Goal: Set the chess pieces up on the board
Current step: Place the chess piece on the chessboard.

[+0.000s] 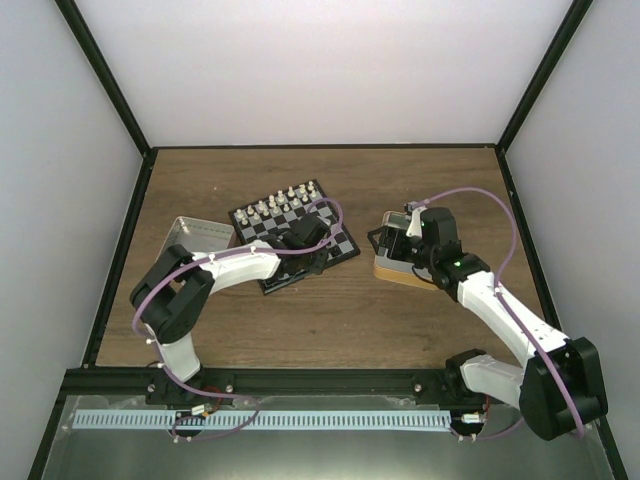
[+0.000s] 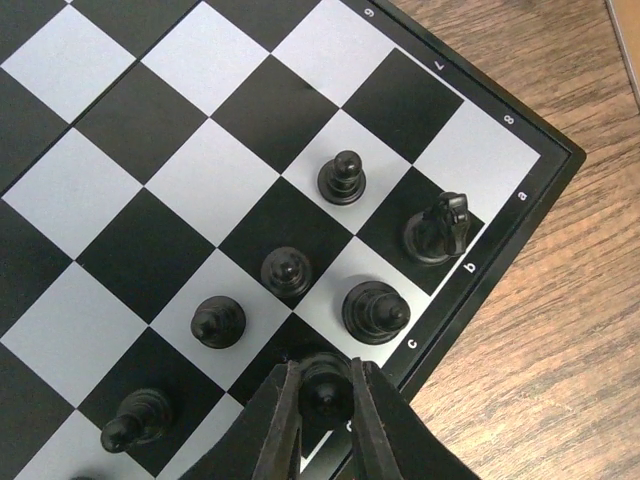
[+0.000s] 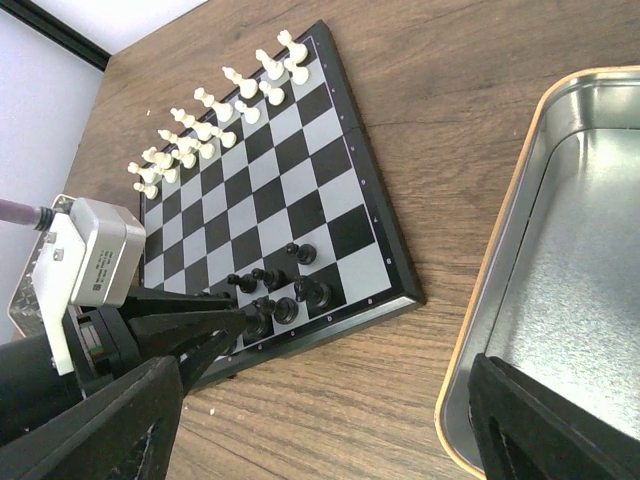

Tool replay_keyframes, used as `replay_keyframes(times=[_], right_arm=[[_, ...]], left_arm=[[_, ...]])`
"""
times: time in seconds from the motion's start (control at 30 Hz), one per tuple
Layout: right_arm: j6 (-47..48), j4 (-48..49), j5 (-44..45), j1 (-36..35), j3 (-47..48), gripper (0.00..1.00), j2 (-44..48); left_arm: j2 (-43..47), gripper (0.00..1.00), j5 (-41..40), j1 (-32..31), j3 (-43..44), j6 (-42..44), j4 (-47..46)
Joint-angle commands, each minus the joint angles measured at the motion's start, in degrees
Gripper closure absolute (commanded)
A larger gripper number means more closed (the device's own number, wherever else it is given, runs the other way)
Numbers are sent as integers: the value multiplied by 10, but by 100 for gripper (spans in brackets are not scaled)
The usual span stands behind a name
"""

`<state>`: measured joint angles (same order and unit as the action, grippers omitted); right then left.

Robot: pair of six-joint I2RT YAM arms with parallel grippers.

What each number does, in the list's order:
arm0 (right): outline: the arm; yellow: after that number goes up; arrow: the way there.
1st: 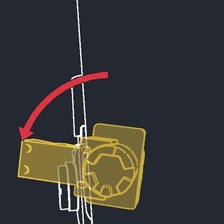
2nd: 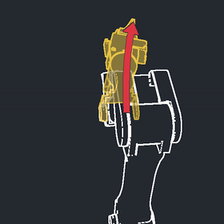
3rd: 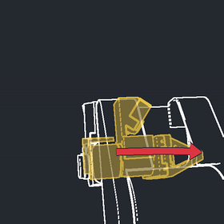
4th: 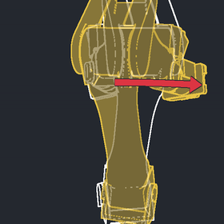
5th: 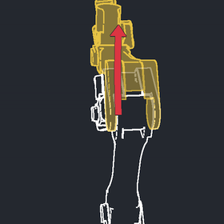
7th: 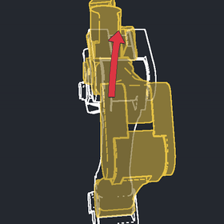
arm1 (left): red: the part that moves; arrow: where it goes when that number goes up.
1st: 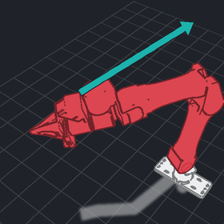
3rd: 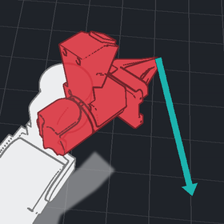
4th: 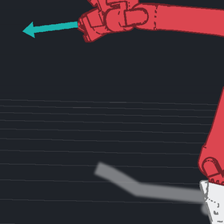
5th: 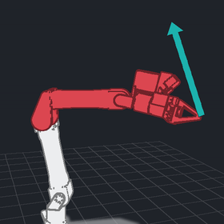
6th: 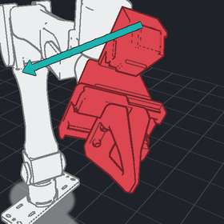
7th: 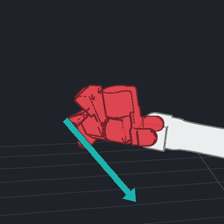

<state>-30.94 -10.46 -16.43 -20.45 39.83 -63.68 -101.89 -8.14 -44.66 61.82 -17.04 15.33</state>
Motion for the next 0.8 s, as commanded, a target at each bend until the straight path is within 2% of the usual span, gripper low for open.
replay_keyframes(times=[0.0,0.17,0.57,0.77], right_arm=[[-2,2,8,-3,-6,20,7],[-3,4,7,-3,-7,20,7],[-5,0,12,-4,-6,19,15],[-16,-24,88,-4,-8,20,41]], left_arm=[[0,82,-13,-2,15,10,5],[10,83,-17,-2,16,13,11],[30,75,-6,-2,30,11,23],[59,71,-6,-1,40,3,27]])
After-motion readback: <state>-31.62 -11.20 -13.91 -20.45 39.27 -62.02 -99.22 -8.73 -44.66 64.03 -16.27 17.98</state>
